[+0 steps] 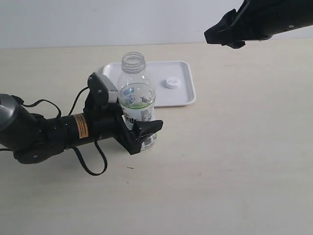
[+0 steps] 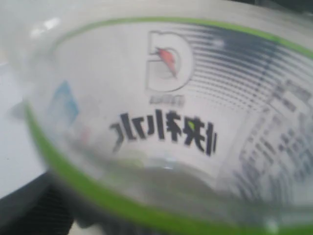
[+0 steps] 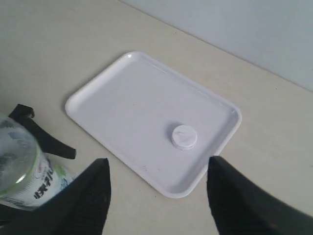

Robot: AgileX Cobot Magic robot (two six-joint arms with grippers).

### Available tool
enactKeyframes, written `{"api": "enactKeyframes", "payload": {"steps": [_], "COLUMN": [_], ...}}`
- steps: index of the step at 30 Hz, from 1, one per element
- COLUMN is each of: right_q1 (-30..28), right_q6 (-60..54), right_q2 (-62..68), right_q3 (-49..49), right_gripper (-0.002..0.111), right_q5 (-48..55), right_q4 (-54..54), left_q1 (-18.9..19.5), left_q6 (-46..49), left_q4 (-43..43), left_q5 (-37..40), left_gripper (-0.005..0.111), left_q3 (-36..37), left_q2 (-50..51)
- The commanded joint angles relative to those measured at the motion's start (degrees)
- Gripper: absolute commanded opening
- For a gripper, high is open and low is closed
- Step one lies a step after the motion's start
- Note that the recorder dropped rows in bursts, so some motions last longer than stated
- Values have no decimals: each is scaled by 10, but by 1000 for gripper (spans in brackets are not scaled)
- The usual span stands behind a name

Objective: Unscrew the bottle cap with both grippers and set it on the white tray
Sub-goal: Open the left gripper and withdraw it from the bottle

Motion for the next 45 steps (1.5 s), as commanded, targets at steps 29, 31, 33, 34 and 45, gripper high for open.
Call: {"api": "enactKeyframes", "payload": {"steps": [29,31,33,34,45], "right_q1": [-1,-1,-1,-1,-1], "right_q6": [-19,-3,3,3,2], "right_q2": [-21,-21,-21,-21,-21], "right_q3": [2,2,2,2,2], "right_gripper": [57,57,57,57,57], "right_q5": [56,60,60,59,51], "right_q4": [25,25,25,25,25], "left_q1": [24,24,24,24,24], "left_q6": [31,31,31,31,27], "left_q4": [-99,-122,-148,-164,-216], "left_q5": [47,47,47,47,47], "left_gripper": [69,57,43,34,0], "left_q3": [251,271,291,301,355], "left_q2": [-268,-305,-344,-364,-501]}}
